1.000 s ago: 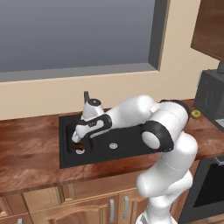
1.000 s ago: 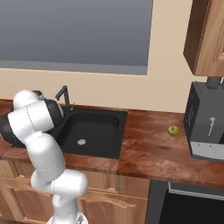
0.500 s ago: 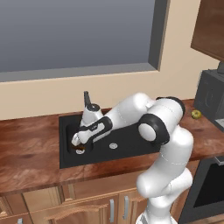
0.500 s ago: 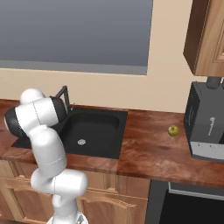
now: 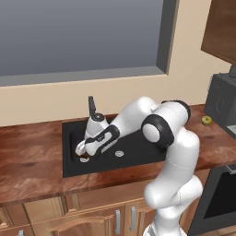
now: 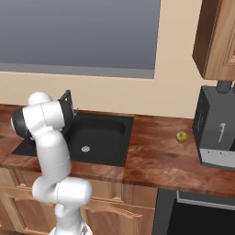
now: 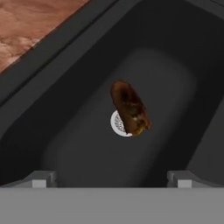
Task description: Turn on the sink faucet. Then move the sweet potato from the counter to the sink. Turn off the sink. Move the vegetable from the sink to the pot next to the stove. Finally move the pot to the rear left burner.
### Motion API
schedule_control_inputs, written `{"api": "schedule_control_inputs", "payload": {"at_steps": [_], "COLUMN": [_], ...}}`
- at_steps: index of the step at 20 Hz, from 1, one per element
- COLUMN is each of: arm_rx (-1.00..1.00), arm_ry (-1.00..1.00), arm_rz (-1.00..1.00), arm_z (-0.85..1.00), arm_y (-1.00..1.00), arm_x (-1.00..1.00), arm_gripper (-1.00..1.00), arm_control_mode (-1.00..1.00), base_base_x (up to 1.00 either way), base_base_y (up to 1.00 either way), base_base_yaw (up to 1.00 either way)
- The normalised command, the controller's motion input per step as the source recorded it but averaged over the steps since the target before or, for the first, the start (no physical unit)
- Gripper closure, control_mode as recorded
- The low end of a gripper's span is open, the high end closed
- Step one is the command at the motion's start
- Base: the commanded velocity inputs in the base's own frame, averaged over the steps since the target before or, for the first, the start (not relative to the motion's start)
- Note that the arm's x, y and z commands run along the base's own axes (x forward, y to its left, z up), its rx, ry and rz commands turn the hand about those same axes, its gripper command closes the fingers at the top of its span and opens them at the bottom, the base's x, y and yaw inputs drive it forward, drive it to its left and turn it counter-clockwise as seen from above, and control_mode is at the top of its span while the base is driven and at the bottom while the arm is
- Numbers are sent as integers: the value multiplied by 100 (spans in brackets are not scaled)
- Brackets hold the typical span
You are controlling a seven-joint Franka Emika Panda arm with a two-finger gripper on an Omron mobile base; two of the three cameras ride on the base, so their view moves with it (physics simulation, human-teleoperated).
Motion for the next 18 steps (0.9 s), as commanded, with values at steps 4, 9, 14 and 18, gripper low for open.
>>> {"api": "schedule_control_inputs", "payload": {"at_steps": [4,9,14,18], "arm_rx": [-1,-4,-5,-6], "arm_ry": [0,0,0,0], "arm_rz": [-2,0,0,0], "arm_z": [-18,-20,-16,-16], "arm_y": [1,7,18,19], "arm_x": [15,13,14,14], "arm_gripper": [-100,-100,-100,-100], "arm_control_mode": [-100,-100,-100,-100], "base_base_x": [0,0,0,0], "base_base_y": [0,0,0,0], "base_base_yaw": [0,0,0,0]}}
